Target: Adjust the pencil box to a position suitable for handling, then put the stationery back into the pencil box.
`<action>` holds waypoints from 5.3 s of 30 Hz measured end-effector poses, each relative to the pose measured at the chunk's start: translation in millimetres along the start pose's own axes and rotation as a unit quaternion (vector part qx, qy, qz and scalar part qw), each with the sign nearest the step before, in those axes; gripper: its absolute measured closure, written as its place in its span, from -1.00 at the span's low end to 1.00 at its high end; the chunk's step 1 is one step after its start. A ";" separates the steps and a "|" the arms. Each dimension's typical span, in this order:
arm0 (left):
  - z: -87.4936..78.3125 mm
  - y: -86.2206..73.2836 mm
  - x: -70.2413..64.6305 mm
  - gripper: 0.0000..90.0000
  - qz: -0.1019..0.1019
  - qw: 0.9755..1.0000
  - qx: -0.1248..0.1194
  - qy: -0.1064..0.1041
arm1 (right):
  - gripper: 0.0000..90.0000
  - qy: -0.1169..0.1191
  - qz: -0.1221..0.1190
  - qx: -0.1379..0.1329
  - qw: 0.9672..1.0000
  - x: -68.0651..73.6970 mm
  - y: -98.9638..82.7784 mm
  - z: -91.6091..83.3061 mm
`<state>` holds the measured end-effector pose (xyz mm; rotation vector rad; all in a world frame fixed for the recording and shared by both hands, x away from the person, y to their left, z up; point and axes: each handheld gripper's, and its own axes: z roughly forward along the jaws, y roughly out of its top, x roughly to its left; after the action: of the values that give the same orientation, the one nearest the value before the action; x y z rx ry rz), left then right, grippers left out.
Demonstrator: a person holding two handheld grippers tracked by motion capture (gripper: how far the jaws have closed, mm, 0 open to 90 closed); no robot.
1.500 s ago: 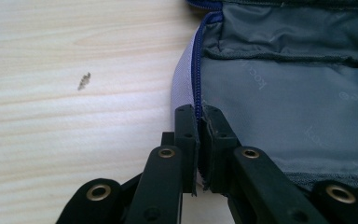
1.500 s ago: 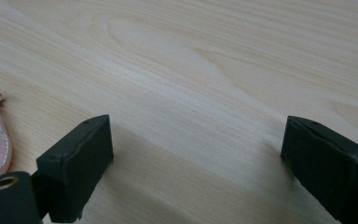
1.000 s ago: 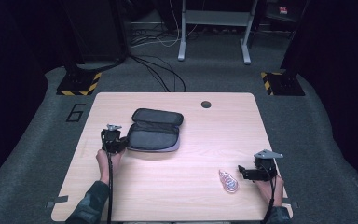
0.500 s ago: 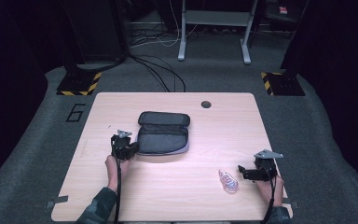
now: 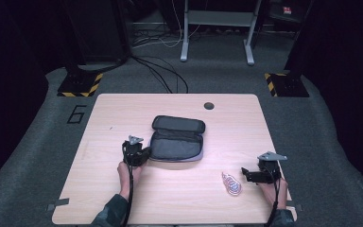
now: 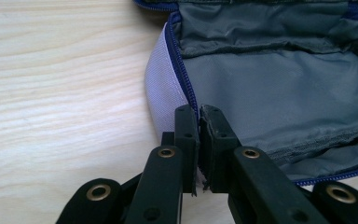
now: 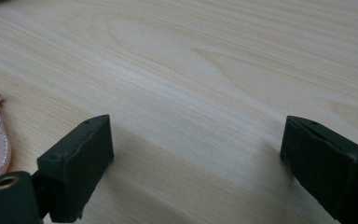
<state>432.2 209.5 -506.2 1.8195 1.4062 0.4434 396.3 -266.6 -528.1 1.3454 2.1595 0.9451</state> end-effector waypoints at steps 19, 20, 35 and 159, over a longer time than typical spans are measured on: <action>0.6 -7.9 -21.0 0.73 -0.005 1.000 -0.016 -0.022 | -0.80 0.000 0.000 0.000 1.000 0.0 0.0 0.0; 0.2 -7.8 -22.2 0.67 -0.004 0.999 -0.020 -0.024 | -0.80 0.000 0.000 0.000 1.000 0.0 0.0 0.1; -33.5 -9.3 -14.4 -0.60 0.051 0.999 -0.010 -0.013 | -0.80 0.000 0.003 -0.001 1.000 0.2 -0.1 0.0; -59.8 -78.9 21.4 -0.99 0.088 0.994 0.032 0.048 | -0.13 0.060 -0.096 -0.055 0.992 101.3 58.4 -55.8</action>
<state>346.8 257.9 -531.2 2.0077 1.3416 0.5879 350.4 -176.2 -447.3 1.0321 2.2418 1.0730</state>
